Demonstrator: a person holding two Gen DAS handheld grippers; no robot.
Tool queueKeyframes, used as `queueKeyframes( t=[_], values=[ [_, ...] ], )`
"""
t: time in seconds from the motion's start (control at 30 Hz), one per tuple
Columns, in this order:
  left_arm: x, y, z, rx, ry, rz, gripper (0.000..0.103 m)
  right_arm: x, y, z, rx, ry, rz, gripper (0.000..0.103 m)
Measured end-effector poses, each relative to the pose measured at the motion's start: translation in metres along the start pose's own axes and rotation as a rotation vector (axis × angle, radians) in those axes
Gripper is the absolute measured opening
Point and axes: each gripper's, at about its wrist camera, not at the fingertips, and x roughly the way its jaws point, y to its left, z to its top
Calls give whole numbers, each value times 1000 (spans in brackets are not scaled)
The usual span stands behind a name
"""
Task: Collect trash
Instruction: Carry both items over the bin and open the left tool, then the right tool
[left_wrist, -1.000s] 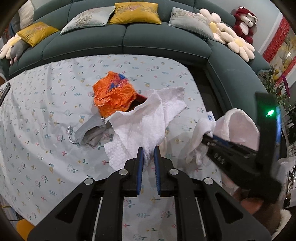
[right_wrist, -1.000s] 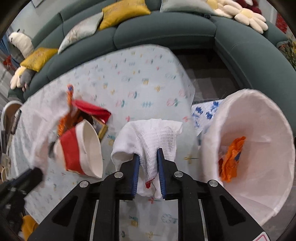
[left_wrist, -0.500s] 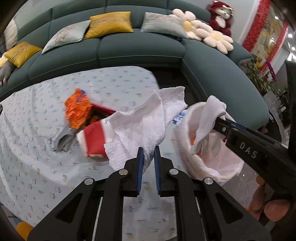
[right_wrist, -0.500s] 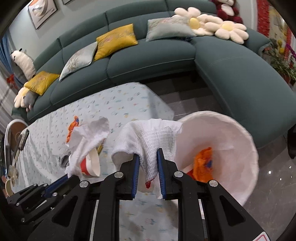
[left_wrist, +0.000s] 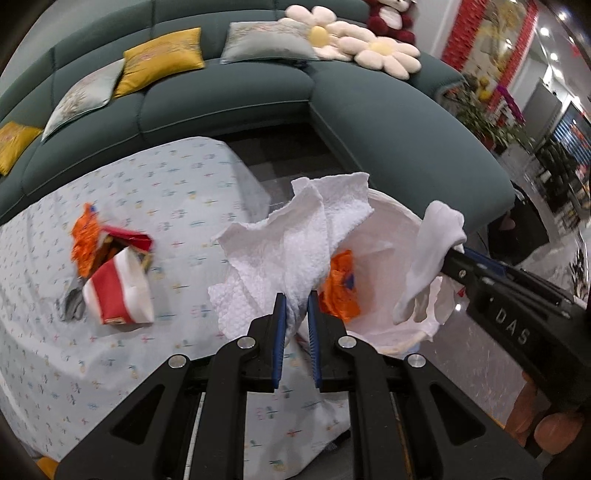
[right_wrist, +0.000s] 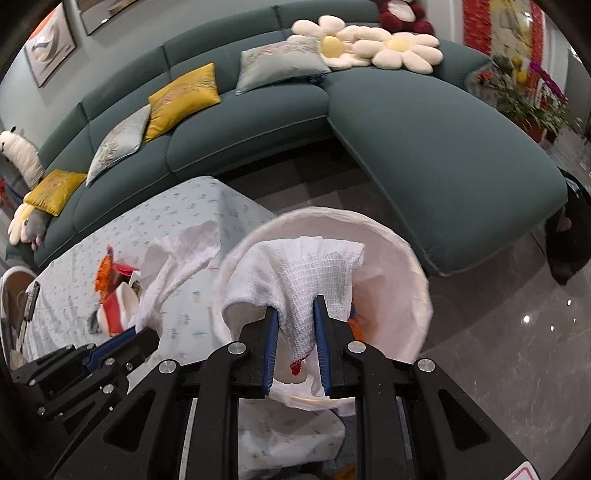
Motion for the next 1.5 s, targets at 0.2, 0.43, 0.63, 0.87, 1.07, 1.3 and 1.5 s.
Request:
queueKeyframes(
  t=[0.2,0.43,0.63,0.87,1.07,1.3,1.5],
  values=[
    [16,-30,8,58,24,-17,13,2,-27,-6,45,4,-18,18],
    [25,-48,19,74,31,-24,30,5,-49,-7,82,6,-34,18],
    [22,-52,22,66,13,-12,44,8,-48,-5,84,6,-29,19],
    [18,-43,20,47,9,11,47,8,-41,0,78,-2,-29,23],
    [13,-27,18,24,4,33,50,7,-33,4,69,-9,-36,30],
    [6,-12,13,1,-9,52,54,6,-22,8,62,-20,-35,42],
    [1,-1,11,-23,-10,59,54,2,-4,8,31,-22,-25,42]
  ],
)
